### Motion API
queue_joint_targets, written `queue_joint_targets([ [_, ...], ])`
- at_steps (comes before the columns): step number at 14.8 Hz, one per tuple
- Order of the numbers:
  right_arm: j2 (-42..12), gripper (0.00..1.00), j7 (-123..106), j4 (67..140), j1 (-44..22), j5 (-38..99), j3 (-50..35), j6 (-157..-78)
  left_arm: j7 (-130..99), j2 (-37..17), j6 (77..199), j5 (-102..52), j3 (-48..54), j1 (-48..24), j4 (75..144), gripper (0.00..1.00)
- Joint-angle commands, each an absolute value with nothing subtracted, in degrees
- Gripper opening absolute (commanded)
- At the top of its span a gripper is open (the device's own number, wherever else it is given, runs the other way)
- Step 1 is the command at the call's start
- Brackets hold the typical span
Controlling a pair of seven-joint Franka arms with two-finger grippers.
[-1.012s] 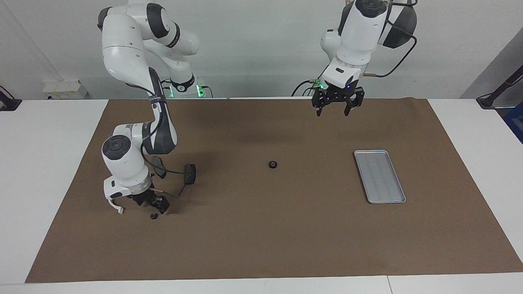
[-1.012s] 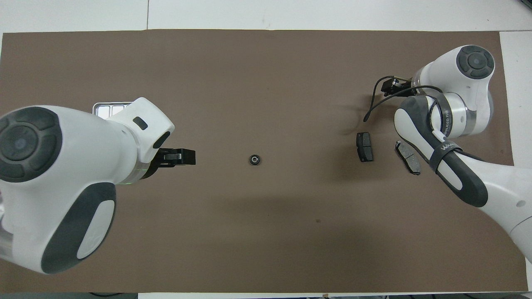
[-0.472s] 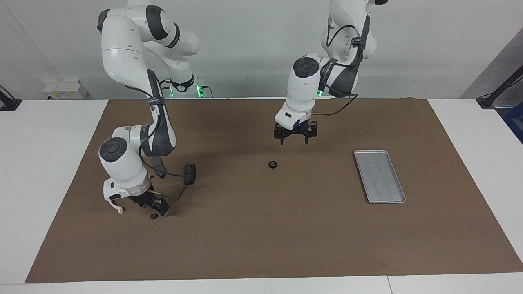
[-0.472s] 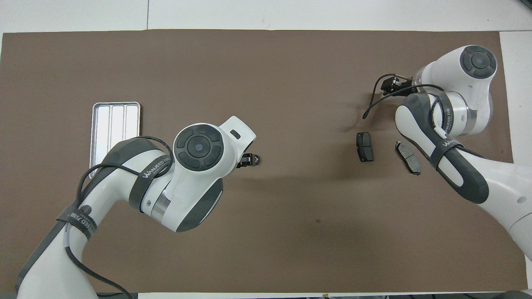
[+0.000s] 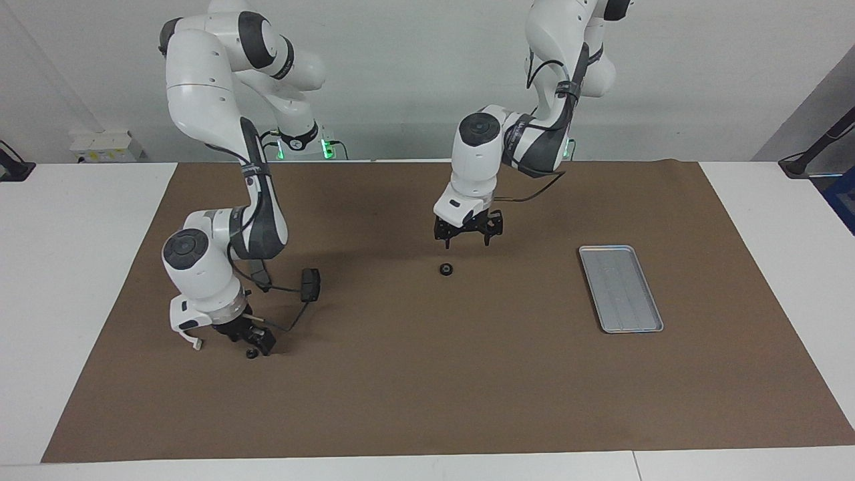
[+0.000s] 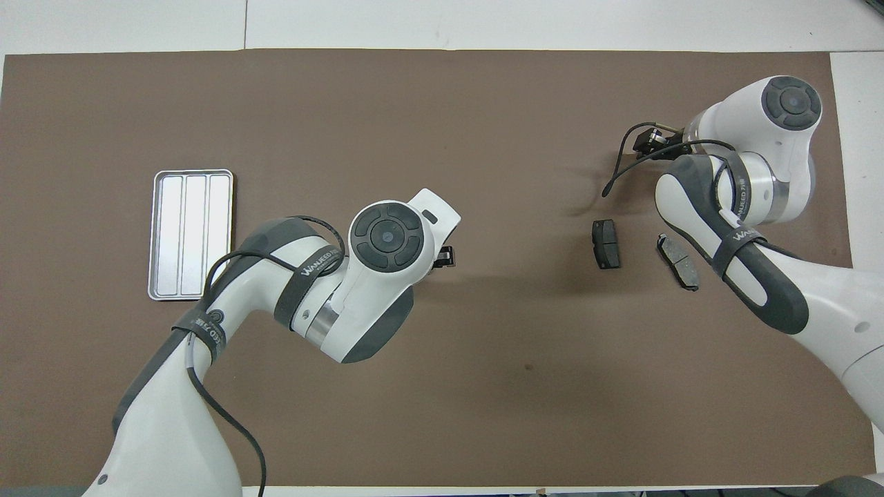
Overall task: Pick bearing gear from pile to tray
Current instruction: 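Carry the bearing to the tray while the right gripper grasps another gear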
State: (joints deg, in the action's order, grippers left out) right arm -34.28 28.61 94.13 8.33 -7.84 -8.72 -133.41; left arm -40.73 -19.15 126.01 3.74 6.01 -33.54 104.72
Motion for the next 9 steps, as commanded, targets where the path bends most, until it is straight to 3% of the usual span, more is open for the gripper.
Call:
queue_joint_targets([
  [1, -35.24, 0.87, 29.36, 93.08, 8.70, -7.21, -9.23, -134.47, -41.49, -21.00, 128.84, 5.10, 5.10, -33.93, 103.18, 1.00],
  [9, -36.56, 0.86, 29.36, 91.59, 8.79, -7.21, -9.23, -134.56, -41.57, -21.27, 132.98, 5.10, 5.10, -34.10, 107.93, 1.00],
])
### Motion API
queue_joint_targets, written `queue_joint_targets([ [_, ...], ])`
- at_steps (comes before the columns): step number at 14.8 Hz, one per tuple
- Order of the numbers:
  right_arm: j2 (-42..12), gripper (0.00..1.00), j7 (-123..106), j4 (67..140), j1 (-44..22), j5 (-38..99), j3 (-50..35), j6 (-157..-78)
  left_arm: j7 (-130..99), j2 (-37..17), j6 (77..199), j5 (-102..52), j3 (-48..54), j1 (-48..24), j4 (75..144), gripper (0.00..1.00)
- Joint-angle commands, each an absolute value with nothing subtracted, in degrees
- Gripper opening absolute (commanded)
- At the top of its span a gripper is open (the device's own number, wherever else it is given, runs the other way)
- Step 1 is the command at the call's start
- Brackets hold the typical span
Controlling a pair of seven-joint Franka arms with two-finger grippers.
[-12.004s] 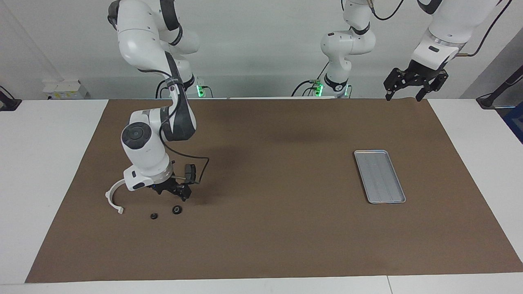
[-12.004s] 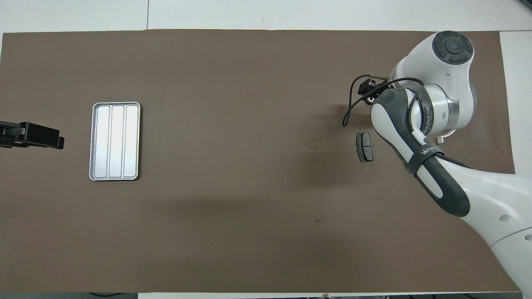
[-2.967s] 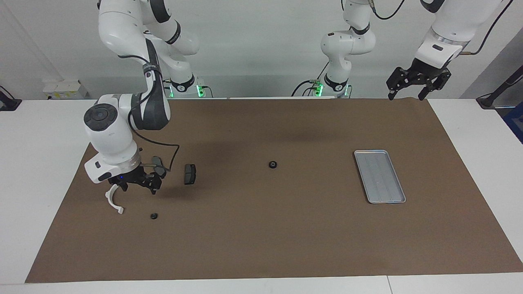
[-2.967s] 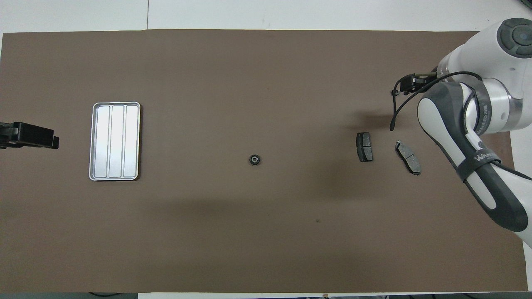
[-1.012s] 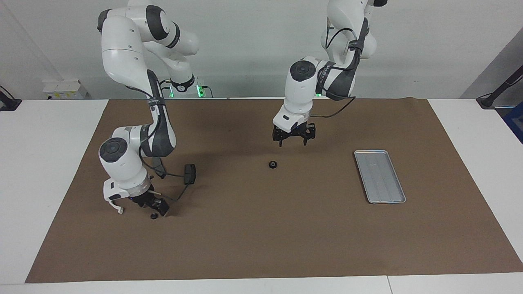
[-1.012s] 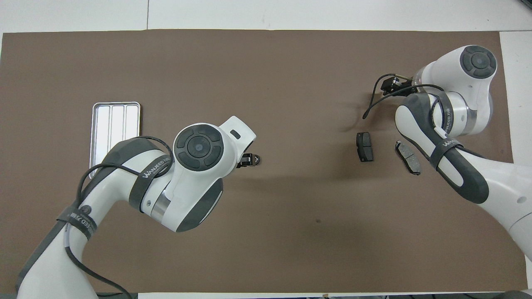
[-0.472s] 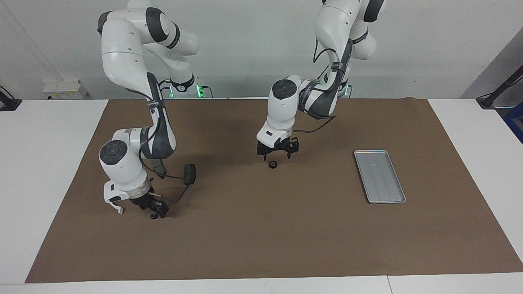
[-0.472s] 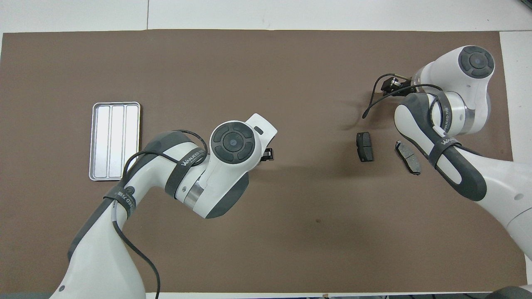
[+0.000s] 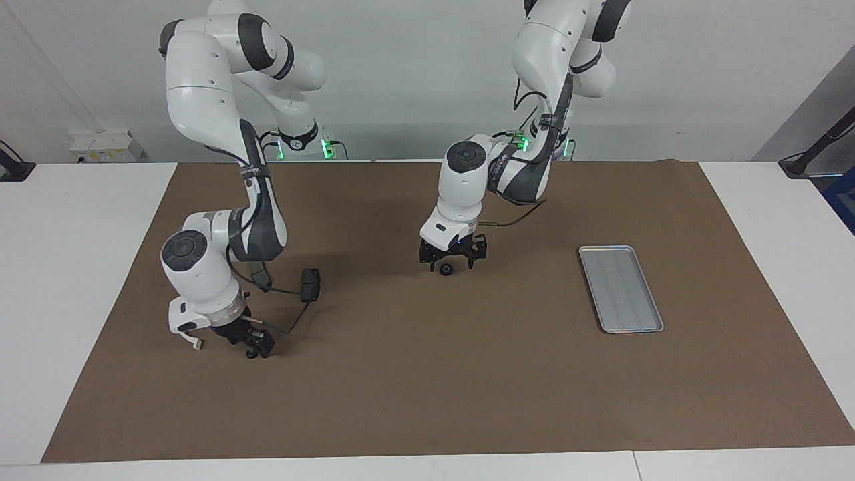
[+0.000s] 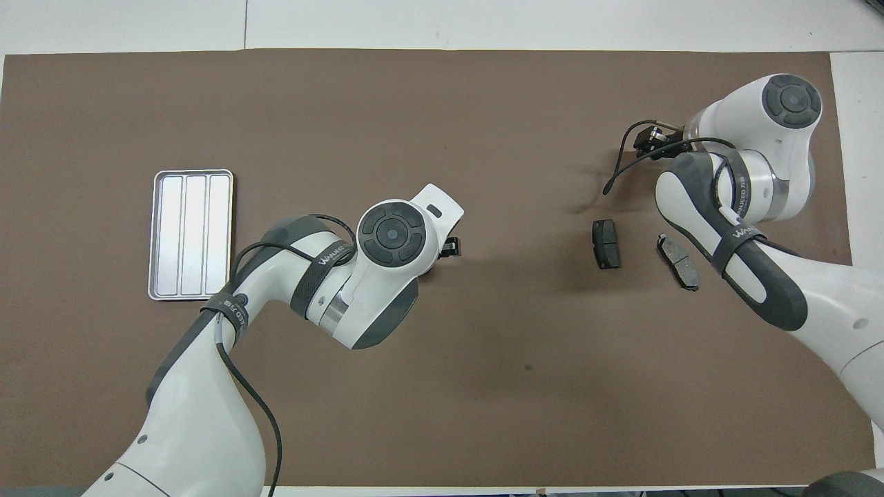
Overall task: Pick bearing gear from pile to tray
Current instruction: 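Carry the bearing to the tray while the right gripper grasps another gear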
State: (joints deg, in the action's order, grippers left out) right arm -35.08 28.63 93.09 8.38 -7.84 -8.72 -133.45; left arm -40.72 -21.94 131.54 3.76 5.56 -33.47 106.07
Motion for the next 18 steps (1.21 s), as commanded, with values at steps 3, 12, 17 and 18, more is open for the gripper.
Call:
queue_joint_targets([
  [3, -36.56, 0.67, 29.36, 91.41, 8.61, -7.03, -9.23, -134.47, -41.66, -21.09, 133.06, 5.10, 5.10, -34.36, 108.80, 1.00],
  [12, -36.56, 0.20, 29.53, 91.49, 8.70, -7.03, -9.32, -134.47, -42.28, -21.53, 133.42, 5.10, 5.19, -36.21, 109.69, 1.00],
  [17, -36.56, 0.00, 29.36, 91.49, 8.79, -7.29, -9.32, -133.95, -42.28, -21.71, 135.79, 5.10, 5.10, -36.47, 111.09, 1.00],
  [18, -36.56, 0.00, 29.27, 91.49, 8.70, -7.29, -9.32, -133.77, -42.28, -21.71, 135.79, 5.10, 5.18, -36.47, 111.09, 1.00],
])
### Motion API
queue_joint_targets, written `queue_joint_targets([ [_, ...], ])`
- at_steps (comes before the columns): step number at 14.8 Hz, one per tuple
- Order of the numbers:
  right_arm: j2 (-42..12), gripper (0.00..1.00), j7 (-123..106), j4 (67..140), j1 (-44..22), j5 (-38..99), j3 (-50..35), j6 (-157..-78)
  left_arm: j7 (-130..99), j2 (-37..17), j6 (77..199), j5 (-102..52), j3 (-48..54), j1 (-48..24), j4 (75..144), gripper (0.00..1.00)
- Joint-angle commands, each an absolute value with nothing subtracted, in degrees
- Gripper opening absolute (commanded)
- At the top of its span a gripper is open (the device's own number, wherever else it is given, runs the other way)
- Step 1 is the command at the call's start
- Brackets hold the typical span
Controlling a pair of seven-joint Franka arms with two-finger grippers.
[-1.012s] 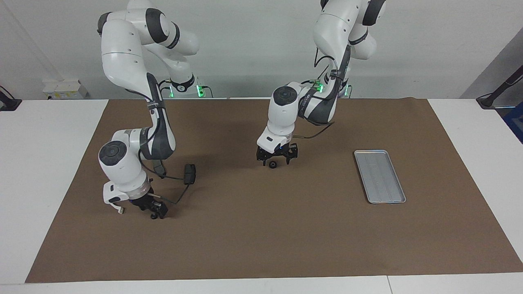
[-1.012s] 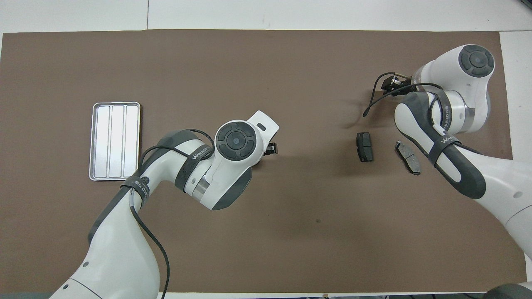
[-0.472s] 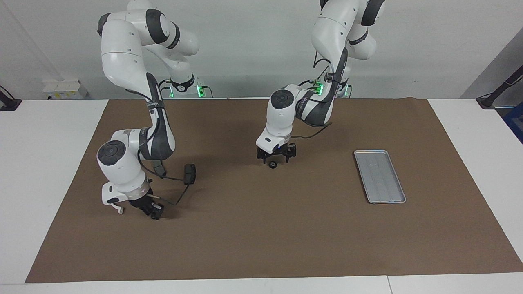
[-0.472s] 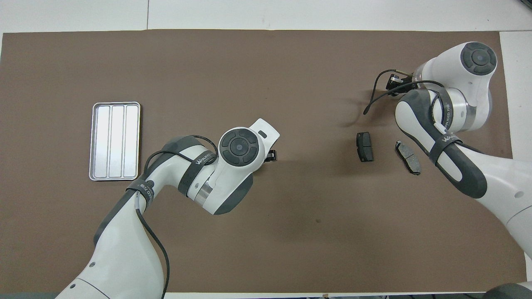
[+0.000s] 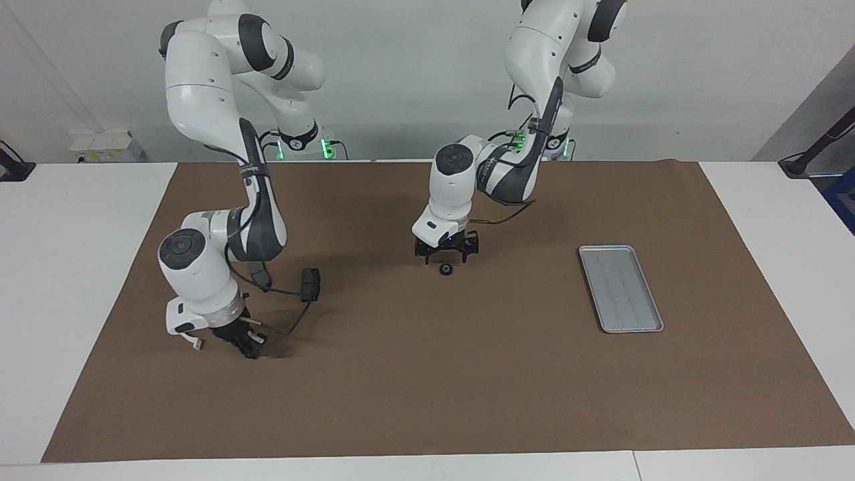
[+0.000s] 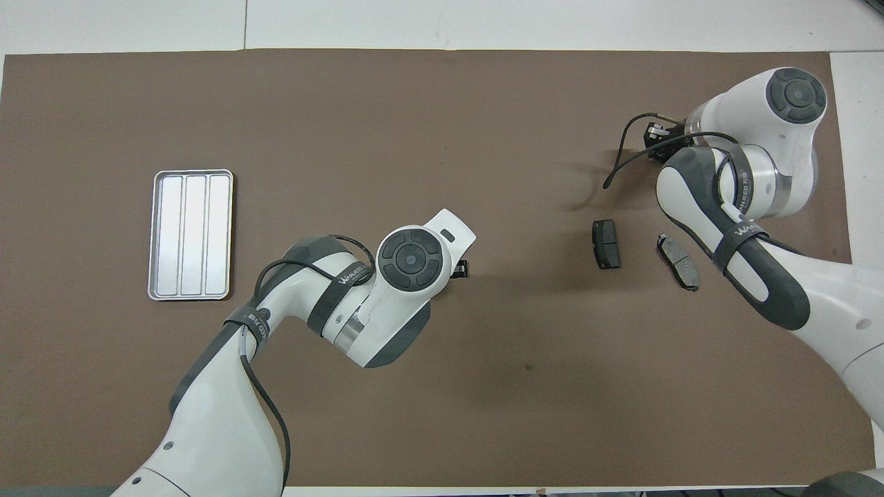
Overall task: Pick bearing gear from pile to tray
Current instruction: 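Carry the bearing to the tray while the right gripper grasps another gear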
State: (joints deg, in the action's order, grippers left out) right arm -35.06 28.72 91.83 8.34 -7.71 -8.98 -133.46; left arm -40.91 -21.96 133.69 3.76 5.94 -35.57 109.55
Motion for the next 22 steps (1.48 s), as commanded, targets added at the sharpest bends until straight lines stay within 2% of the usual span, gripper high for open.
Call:
queue_joint_targets([
  [1, -36.56, 0.00, 29.01, 91.41, 8.79, -7.38, -9.23, -133.68, -42.28, -21.80, 135.88, 5.10, 5.10, -36.47, 111.09, 1.00],
  [5, -35.86, 0.00, 28.74, 91.32, 8.79, -8.09, -9.23, -131.76, -42.28, -21.88, 137.89, 5.10, 5.10, -36.74, 112.15, 1.00],
  [6, -35.69, 0.00, 28.74, 91.23, 8.62, -8.17, -9.23, -131.31, -42.28, -21.88, 138.07, 5.10, 5.10, -36.91, 112.15, 0.95],
  [7, -35.34, 0.00, 28.74, 90.88, 8.44, -8.26, -9.14, -130.96, -42.36, -21.88, 138.08, 5.01, 5.10, -37.00, 112.15, 0.85],
  [8, -35.25, 0.00, 28.65, 90.88, 8.26, -8.26, -9.14, -130.35, -42.62, -21.88, 138.16, 5.01, 5.10, -37.00, 112.15, 0.73],
  [9, -34.64, 0.00, 28.74, 90.70, 8.17, -8.35, -9.23, -129.21, -43.41, -21.88, 138.25, 5.01, 5.10, -37.00, 112.15, 0.54],
  [11, -33.93, 0.00, 28.74, 89.92, 7.65, -8.44, -9.14, -126.40, -44.29, -21.97, 139.04, 5.01, 5.10, -37.00, 112.06, 0.00],
  [15, -30.25, 0.00, 27.17, 89.30, 7.30, -8.79, -9.32, -119.90, -44.91, -22.06, 138.17, 5.27, 4.83, -36.91, 110.92, 0.00],
  [19, -25.15, 0.00, 26.89, 89.30, 7.12, -8.61, -10.80, -112.96, -44.30, -22.41, 130.89, 7.73, 4.57, -36.04, 104.95, 0.00],
  [22, -23.12, 0.00, 26.81, 89.30, 7.12, -8.61, -11.78, -110.40, -43.08, -22.06, 128.95, 8.61, 4.39, -34.46, 103.89, 0.00],
])
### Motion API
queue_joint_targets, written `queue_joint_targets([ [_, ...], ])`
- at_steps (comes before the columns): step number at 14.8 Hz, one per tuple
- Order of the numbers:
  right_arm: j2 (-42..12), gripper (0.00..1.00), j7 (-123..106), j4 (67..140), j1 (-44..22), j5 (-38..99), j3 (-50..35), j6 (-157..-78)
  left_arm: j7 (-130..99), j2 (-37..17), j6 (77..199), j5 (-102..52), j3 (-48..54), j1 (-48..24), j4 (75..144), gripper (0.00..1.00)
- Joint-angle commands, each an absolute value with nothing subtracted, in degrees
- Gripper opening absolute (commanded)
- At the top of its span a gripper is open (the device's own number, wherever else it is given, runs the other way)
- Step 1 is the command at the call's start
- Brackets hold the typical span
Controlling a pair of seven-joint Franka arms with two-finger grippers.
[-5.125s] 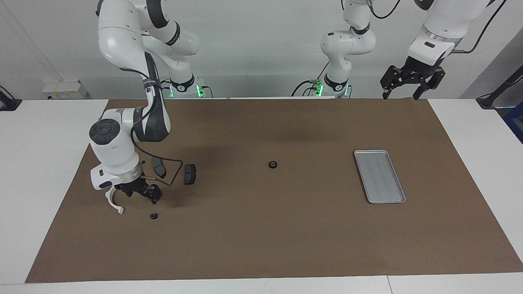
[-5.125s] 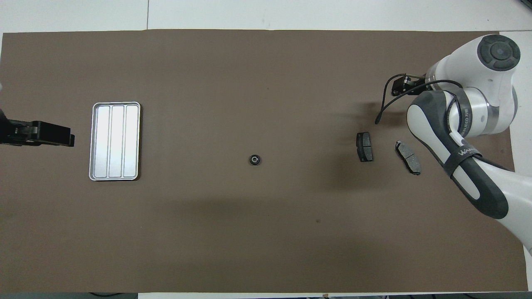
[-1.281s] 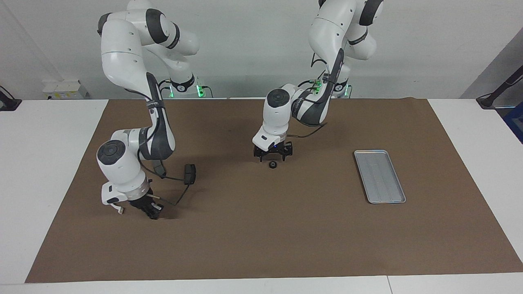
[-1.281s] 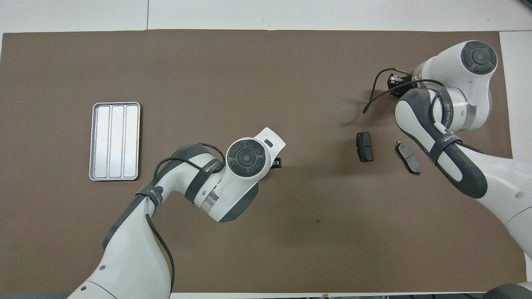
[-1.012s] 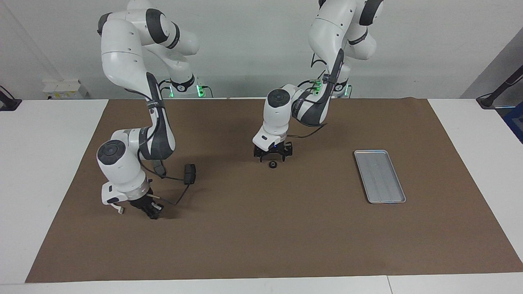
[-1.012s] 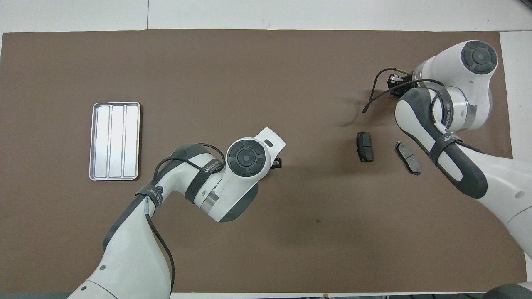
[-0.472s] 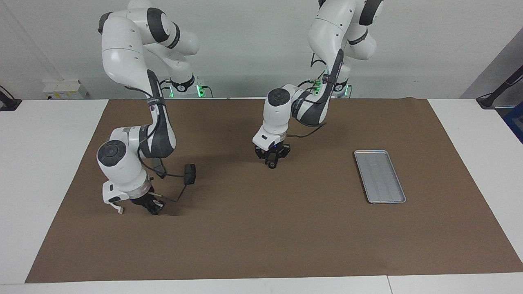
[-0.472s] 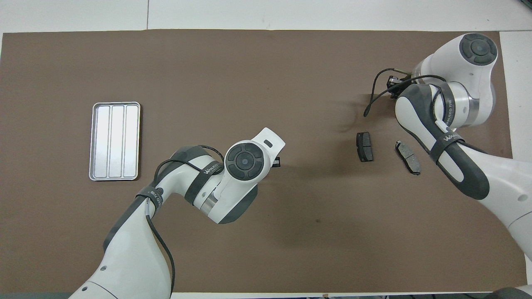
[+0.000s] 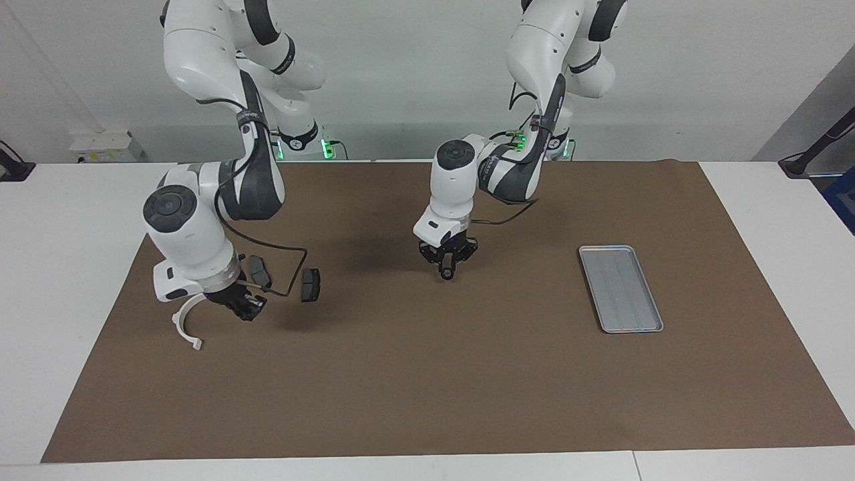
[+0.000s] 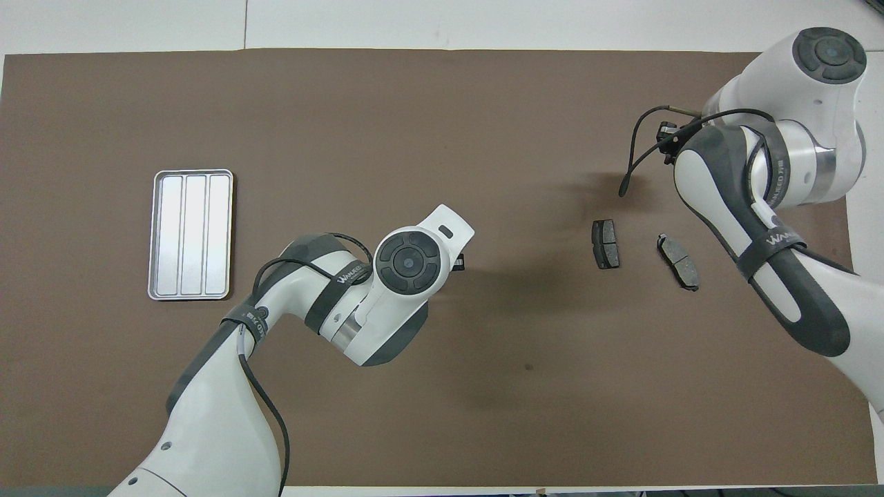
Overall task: Pick bearing gear from pile to tray
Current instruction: 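Carry the bearing to the tray while the right gripper grasps another gear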
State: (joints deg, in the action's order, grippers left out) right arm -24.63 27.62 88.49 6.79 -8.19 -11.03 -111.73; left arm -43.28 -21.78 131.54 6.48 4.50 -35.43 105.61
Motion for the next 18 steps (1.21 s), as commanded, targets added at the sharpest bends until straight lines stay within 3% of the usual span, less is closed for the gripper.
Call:
queue_joint_targets([
  [1, -22.94, 0.00, 26.81, 89.30, 7.12, -8.61, -12.13, -109.87, -40.98, -21.02, 127.28, 8.61, 4.48, -32.89, 103.97, 0.00],
  [6, -21.80, 0.00, 27.24, 89.30, 7.03, -7.82, -13.18, -108.37, -21.23, -13.37, 118.31, 6.25, 4.83, -20.16, 104.24, 0.00],
  [12, -20.65, 0.00, 38.11, 89.21, 7.03, -7.56, -19.93, -106.96, 9.18, -10.73, 116.37, 2.20, 4.75, -1.26, 105.29, 0.00],
  [16, -21.09, 0.00, 52.35, 88.51, 6.77, -7.65, -27.75, -107.14, 20.73, -8.09, 120.57, -0.61, 4.66, 6.40, 112.12, 0.00],
  [18, -21.27, 0.00, 57.89, 88.33, 2.92, -7.65, -28.39, -108.01, 21.70, -6.51, 125.48, -0.62, 4.66, 7.73, 117.74, 0.00],
])
